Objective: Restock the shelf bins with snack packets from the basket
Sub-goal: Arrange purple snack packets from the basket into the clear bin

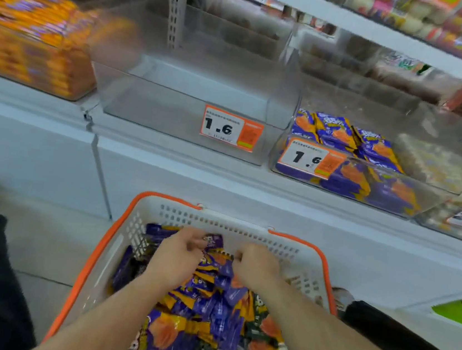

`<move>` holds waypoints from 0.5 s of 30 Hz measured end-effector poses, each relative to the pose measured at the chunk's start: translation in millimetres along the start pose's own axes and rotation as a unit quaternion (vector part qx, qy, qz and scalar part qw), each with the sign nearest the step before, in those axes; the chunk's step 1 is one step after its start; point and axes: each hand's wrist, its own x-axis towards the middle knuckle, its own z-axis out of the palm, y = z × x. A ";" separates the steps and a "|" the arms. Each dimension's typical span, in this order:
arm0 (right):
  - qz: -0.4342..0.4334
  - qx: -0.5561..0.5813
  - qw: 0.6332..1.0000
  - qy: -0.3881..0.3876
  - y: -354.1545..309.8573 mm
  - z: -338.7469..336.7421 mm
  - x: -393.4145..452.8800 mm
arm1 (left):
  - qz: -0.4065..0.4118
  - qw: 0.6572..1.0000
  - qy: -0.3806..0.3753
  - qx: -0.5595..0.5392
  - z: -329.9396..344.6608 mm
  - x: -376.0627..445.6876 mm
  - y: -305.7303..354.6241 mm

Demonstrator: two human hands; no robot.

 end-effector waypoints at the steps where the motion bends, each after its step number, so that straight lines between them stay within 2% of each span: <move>1: 0.013 -0.015 1.000 -0.017 -1.7 12.5 2.4 | -0.010 1.000 -0.002 0.001 0.1 -0.4 -5.8; 4: 0.038 -0.025 0.998 -0.040 -5.6 41.8 9.2 | -0.032 0.999 -0.005 0.015 -1.0 -0.1 -17.1; 8: 0.025 -0.056 0.997 -0.042 -11.5 65.5 16.9 | -0.064 0.998 0.007 0.003 -5.8 4.8 -27.3; 15: -0.032 -0.133 0.991 0.008 -17.9 67.7 19.5 | -0.094 0.996 0.004 0.005 0.1 7.8 -32.3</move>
